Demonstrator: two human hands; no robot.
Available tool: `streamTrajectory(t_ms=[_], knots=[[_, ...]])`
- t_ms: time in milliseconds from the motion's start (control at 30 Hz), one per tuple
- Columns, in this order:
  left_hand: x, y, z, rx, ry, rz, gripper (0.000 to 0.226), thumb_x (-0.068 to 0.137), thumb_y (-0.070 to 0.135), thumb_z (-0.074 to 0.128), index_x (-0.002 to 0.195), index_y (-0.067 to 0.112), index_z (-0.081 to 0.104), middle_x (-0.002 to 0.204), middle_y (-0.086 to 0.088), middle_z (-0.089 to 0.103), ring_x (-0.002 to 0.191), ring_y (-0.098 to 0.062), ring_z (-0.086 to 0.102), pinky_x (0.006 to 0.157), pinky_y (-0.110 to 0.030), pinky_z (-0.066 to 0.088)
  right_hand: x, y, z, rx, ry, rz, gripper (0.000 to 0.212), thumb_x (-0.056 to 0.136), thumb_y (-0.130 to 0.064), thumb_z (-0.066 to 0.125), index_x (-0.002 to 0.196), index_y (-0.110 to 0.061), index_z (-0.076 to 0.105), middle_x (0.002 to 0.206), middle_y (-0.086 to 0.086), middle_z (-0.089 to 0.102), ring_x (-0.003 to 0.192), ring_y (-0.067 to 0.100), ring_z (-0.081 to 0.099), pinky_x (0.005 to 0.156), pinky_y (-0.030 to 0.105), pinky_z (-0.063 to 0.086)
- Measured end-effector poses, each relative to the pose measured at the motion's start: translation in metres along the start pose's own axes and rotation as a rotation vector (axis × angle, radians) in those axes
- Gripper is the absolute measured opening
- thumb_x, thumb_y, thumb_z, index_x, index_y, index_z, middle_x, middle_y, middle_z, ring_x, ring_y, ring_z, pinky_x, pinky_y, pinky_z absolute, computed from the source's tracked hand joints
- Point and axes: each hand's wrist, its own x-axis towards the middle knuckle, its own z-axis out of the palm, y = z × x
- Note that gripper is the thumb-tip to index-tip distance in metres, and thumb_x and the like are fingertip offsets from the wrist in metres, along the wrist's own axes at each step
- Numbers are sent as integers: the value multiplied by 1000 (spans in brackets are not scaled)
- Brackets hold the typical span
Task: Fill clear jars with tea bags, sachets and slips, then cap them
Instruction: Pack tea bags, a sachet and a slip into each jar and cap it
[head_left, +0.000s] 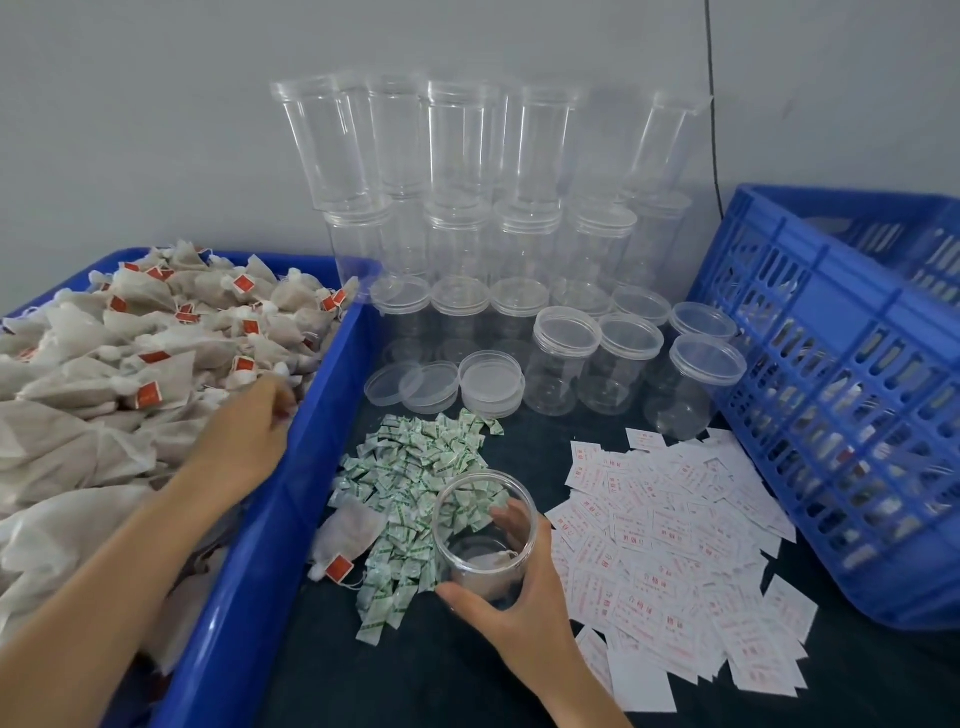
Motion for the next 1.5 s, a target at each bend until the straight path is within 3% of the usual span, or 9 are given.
streamTrajectory(t_ms=[333,567,700,833,967,1033,1133,1300,1500], knots=[[2,-14,1,548,-52,58,24,87,4,55,108,13,61,110,-8,57,101,-24,55,81,-38,51,0,2,0,0,-6,21,91,57,-65,87,131,-63,35,133,-26,52,129,-1,50,97,10,43],[-17,23,-33,187,408,239,17,94,25,52,88,16,40,68,-1,48,53,-18,48,44,-29,36,0,2,0,-2,-4,21,93,57,-66,87,133,-64,34,134,-27,51,130,-2,48,97,8,41],[-37,76,-50,-380,110,299,17,86,35,63,85,24,51,74,5,61,63,-15,62,53,-30,51,0,2,0,-6,-4,19,93,57,-65,87,133,-63,34,134,-25,52,130,-1,49,98,8,41],[-70,115,-32,-538,-267,404,23,73,45,64,84,26,55,83,6,68,75,-10,67,62,-29,59,0,0,-1,-6,-5,17,91,59,-62,88,133,-63,34,133,-26,52,130,0,49,97,10,43],[-70,111,-11,-363,-290,405,15,85,28,69,88,28,55,87,10,65,82,-3,62,70,-19,52,0,-3,-1,-10,-3,6,91,61,-58,89,134,-62,34,132,-26,53,126,1,52,94,9,45],[-56,97,-16,-282,-157,400,14,89,16,64,91,27,56,90,13,63,81,1,60,69,-10,47,1,-4,-1,-4,-6,10,90,61,-57,90,133,-63,35,131,-25,54,124,2,54,93,12,47],[-26,63,-30,30,116,286,19,89,4,58,99,19,60,94,7,58,77,-8,54,67,-21,46,0,-3,-1,-10,-8,12,88,60,-59,90,131,-58,38,131,-23,54,124,2,54,91,13,49],[-5,-6,-34,773,-179,19,29,83,25,67,109,22,57,116,-4,49,105,-21,52,82,-36,52,-1,-1,-1,11,-11,28,87,60,-56,91,130,-55,41,130,-22,54,122,3,55,86,10,49],[-8,-33,-25,772,66,149,25,74,22,75,70,23,50,85,0,45,82,-21,50,62,-33,44,-1,0,-1,5,-5,20,88,60,-60,89,131,-59,38,132,-25,53,127,0,52,94,6,43]])
